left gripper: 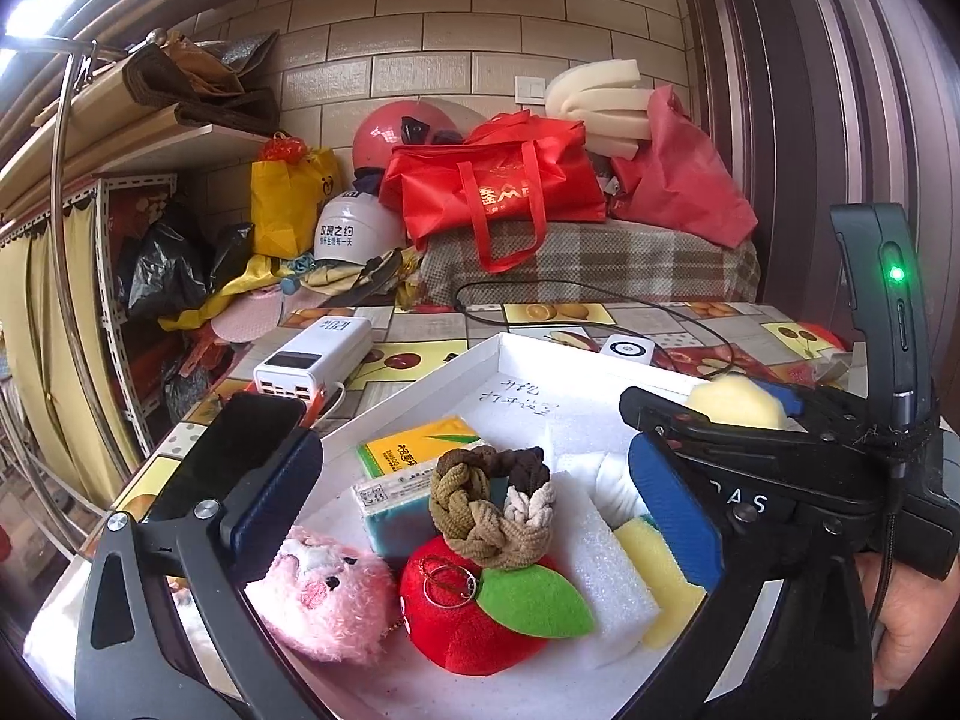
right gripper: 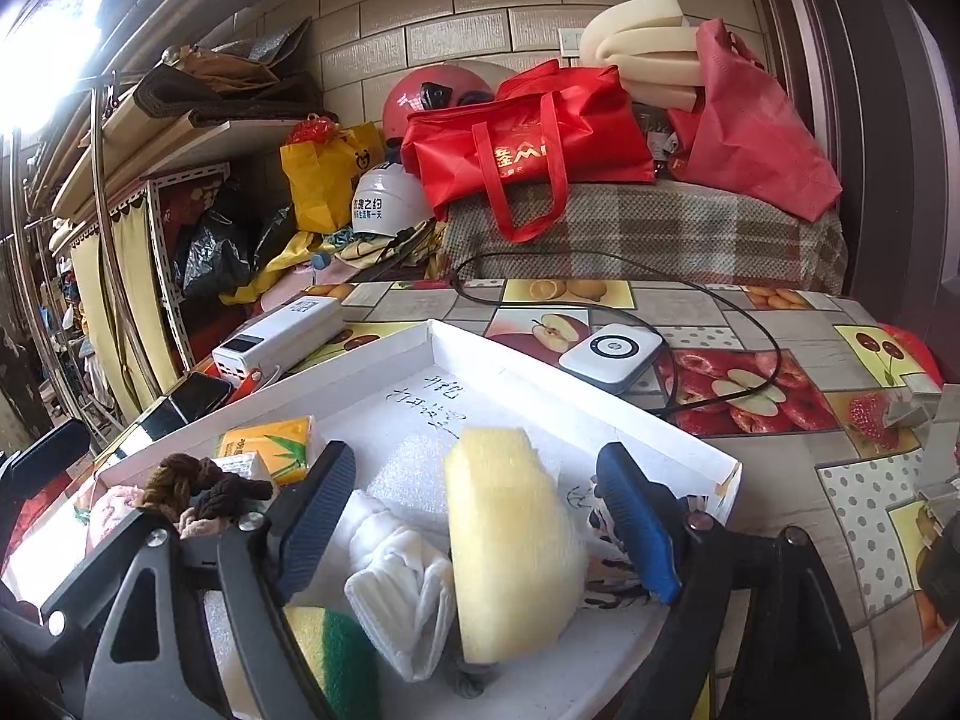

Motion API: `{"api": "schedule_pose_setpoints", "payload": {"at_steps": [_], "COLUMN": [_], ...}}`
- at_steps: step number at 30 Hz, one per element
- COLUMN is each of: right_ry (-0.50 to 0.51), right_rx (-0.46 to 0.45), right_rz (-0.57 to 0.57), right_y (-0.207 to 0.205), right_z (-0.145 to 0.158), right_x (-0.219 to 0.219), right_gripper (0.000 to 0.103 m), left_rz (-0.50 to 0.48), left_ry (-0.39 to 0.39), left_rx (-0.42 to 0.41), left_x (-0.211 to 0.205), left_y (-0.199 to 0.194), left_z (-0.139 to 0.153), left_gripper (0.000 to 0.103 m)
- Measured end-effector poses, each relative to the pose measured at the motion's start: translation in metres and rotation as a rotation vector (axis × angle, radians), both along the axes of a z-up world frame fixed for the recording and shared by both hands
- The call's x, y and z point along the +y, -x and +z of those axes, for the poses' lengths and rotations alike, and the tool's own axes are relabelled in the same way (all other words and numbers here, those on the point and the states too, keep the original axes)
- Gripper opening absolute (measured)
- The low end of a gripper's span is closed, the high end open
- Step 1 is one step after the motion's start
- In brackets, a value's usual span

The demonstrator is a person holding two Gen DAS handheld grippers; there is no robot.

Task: Organize soft objects

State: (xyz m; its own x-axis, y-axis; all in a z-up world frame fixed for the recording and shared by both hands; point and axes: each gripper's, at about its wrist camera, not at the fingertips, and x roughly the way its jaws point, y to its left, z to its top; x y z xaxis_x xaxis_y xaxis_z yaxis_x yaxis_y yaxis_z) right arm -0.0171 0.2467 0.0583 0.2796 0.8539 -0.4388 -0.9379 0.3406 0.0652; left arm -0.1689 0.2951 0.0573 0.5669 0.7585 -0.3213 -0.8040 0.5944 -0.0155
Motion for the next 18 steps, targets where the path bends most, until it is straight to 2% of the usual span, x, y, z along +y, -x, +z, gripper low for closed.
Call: {"api": "schedule_pose_setpoints", "payload": {"at_steps": [3,7,13,18], "right_ry": [-0.017,-0.042,-0.123,-0.141], "right_rx": [-0.011,0.002,-0.011,-0.060], "right_rz": [-0.006,-0.022,-0.008,-0.013], "right_y": [0.002,-0.002,0.001,0.010], "right_z": [0.001,0.002,0.007,0.010], "right_x": [-0.003,-0.007,-0.022,-0.031], "right_gripper": [0.089,0.103,0.103,0.103], "left_rz": [0.010,0.024,0.061,0.083], "left_ry": [-0.019,-0.041,-0.035,-0.019], "left_rx": [-0.010,-0.034,-0.051,-0.055], "left_x": [-0.004,-0.008,-0.007,-0.008], "left_y": [0.003,0.008,0.013,0.017], "left_z": [0.001,0.002,0.002,0.001], "left_gripper": [0.103,0.103,0.103,0.103]}}
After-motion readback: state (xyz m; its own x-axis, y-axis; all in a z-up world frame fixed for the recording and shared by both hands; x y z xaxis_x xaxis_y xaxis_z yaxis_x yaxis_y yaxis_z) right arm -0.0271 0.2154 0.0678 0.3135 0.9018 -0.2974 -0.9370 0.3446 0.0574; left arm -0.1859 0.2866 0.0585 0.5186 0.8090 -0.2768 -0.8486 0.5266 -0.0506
